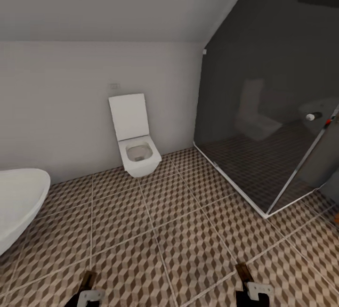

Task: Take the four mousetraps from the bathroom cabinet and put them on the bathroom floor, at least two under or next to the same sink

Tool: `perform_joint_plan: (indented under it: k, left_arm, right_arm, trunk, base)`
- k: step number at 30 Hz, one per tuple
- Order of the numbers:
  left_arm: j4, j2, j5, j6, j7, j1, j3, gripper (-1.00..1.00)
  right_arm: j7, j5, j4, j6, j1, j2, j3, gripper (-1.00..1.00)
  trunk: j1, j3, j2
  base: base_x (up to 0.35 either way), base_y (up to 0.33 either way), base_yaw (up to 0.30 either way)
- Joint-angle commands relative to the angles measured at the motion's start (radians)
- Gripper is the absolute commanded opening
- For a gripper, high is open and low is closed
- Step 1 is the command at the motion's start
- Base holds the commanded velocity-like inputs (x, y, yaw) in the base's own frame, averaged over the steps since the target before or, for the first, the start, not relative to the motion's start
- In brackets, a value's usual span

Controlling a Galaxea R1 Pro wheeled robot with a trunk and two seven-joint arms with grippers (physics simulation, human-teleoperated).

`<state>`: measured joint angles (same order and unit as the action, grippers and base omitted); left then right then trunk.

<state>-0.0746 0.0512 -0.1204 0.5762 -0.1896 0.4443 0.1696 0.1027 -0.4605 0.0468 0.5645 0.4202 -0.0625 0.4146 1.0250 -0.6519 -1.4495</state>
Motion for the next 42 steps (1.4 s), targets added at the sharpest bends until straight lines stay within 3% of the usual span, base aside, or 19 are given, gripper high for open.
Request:
perform_joint_plan:
  k: [1,42]
  left_arm:
    - [-0.004,-0.001,-0.008,0.005,0.001,0.002,0.009,-1.0]
    - [-0.004,-0.001,-0.008,0.005,0.0,0.002,0.009,-1.0]
  right_arm:
    - [0.008,-0.004,0.001,0.002,0.0,0.0,0.009,-1.0]
    - [0.008,-0.004,0.001,0.002,0.0,0.0,0.009,-1.0]
  trunk:
    - [0.0,-0.001,0.0]
    - [0.0,-0.016,0.0]
  base:
    - [0.0,0.237,0.262]
    - [-0.076,0.233,0.262]
